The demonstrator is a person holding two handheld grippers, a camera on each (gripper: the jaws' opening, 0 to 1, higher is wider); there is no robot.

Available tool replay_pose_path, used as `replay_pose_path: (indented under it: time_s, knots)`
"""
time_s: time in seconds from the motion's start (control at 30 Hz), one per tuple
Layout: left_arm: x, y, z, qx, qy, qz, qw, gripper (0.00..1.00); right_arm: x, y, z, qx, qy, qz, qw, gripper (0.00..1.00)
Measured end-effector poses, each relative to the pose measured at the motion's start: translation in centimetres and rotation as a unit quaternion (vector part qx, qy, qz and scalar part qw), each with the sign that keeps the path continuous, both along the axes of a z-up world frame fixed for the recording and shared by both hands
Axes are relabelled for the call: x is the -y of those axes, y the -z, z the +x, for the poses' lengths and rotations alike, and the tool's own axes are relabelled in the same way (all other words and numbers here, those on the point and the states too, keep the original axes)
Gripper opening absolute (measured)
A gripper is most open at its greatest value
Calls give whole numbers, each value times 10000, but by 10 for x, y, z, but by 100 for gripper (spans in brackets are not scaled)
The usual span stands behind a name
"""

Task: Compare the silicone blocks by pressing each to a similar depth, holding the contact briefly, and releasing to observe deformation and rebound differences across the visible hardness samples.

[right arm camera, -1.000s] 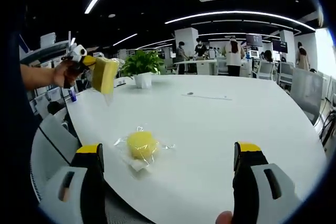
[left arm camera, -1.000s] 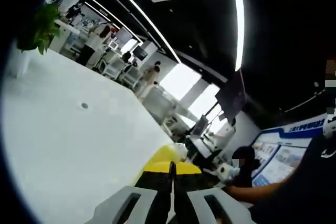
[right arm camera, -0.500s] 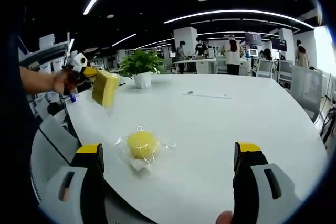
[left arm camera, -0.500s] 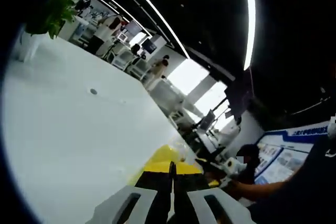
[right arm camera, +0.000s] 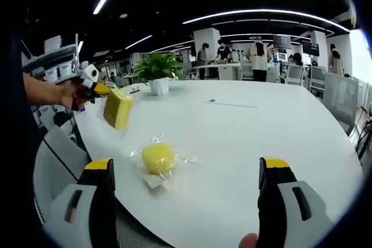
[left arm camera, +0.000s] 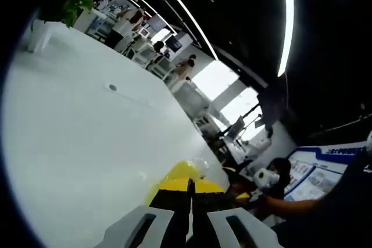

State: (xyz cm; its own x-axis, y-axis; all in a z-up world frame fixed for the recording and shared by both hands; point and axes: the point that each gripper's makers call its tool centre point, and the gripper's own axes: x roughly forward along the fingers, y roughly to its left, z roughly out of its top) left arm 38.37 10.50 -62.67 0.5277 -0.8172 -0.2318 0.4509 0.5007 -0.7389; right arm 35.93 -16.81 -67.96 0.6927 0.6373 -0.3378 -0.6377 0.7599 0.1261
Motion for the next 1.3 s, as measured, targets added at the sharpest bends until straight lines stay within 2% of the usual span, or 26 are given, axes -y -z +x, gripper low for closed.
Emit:
replay_pose_path:
  time_s: [0.37, 0.8, 1.07, 1.3]
  knots:
    - [-2, 27, 1, -322, 9, 22, 9995, 0, -1, 3, -2, -47, 4, -25, 10000, 97]
    - [-15, 58, 6, -756, -106, -32, 9971, 0, -3, 6, -5, -133, 11, -25, 9999, 97]
    - [-24, 68, 15, -840, -224, -18, 9962, 0, -4, 8, -5, -164, 47, -6, 9999, 97]
    - [-34, 78, 24, -745, -182, 327, 9965, 0, -9, 10, -7, -191, 59, 3, 9998, 97]
